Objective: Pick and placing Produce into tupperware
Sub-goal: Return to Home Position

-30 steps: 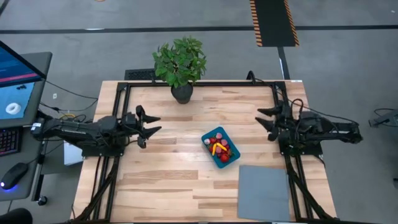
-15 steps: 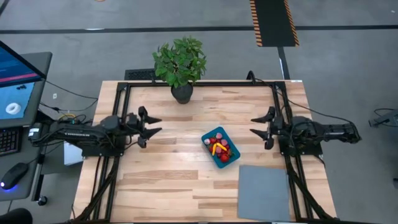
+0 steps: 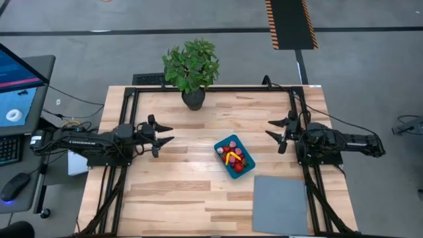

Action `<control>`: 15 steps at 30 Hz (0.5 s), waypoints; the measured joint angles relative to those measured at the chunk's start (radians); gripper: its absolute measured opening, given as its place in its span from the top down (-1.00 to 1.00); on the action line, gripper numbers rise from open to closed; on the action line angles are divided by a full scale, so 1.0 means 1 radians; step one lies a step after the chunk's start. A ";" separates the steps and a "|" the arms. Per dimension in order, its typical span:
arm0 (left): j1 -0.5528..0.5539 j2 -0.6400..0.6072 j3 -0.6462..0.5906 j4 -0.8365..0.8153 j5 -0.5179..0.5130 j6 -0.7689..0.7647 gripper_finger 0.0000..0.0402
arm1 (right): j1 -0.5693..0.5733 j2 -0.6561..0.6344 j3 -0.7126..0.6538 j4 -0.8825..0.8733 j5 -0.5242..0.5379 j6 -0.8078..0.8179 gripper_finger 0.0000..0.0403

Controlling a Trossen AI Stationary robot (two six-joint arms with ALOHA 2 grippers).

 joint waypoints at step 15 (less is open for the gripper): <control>-0.002 0.003 0.000 -0.465 -0.113 -0.166 0.07 | -0.012 0.000 0.000 -0.002 -0.008 0.204 -0.19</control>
